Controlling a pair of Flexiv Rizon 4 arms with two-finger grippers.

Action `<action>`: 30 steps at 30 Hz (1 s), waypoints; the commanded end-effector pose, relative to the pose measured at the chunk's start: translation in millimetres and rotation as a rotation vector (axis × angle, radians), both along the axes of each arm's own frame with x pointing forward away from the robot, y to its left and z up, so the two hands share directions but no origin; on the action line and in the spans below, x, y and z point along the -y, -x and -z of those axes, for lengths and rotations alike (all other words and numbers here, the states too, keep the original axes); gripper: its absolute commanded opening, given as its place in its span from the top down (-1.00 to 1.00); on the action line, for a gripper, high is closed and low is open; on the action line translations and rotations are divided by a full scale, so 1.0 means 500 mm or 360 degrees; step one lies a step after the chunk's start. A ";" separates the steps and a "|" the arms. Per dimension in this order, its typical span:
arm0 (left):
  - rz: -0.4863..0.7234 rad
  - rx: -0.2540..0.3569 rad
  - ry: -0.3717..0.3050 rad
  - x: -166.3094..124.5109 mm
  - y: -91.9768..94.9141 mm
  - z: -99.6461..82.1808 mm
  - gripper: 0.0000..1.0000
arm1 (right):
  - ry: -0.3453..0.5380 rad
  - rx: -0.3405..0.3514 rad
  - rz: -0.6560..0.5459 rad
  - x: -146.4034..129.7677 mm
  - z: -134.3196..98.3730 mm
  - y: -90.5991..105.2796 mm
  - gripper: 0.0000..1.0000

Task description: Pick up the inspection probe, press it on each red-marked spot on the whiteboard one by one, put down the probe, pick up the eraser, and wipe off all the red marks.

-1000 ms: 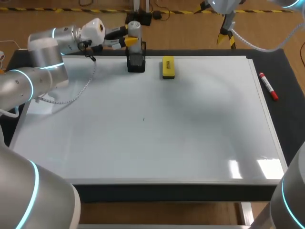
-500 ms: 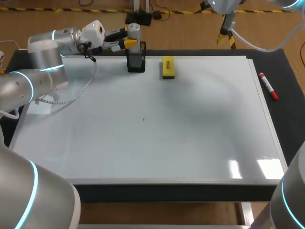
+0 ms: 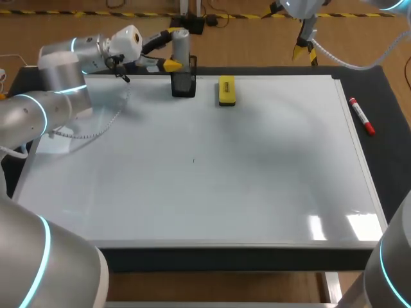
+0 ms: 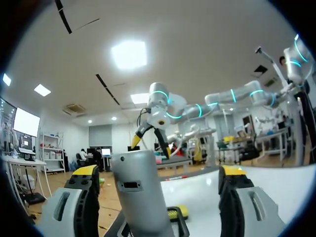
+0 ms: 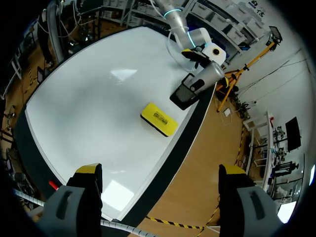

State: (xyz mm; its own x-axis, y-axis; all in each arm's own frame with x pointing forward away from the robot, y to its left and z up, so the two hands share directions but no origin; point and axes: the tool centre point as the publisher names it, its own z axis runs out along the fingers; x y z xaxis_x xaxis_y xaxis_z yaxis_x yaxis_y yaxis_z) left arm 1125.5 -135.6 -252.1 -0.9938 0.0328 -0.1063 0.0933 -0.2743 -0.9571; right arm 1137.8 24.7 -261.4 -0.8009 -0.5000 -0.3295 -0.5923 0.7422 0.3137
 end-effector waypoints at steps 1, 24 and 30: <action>0.0004 0.0010 -0.0014 -0.003 -0.003 -0.006 -1.00 | 0.0007 -0.0003 -0.0003 0.001 -0.001 -0.001 -1.00; -0.0359 0.0066 -0.0573 -0.064 0.015 -0.075 -1.00 | 0.0007 -0.0003 -0.0003 0.001 -0.001 -0.001 -1.00; -0.0474 0.0061 -0.0765 -0.082 0.023 -0.090 -1.00 | 0.0007 -0.0003 -0.0003 0.001 -0.001 -0.001 -1.00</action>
State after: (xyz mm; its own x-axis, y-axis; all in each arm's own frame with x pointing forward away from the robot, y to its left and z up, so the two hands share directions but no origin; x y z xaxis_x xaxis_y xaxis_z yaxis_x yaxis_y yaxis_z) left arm 1134.8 -98.2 -223.9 -0.9849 0.0205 -0.1717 0.1690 -0.0964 -0.9809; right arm 1137.8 24.7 -261.4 -0.8010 -0.4999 -0.3294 -0.5922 0.7422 0.3137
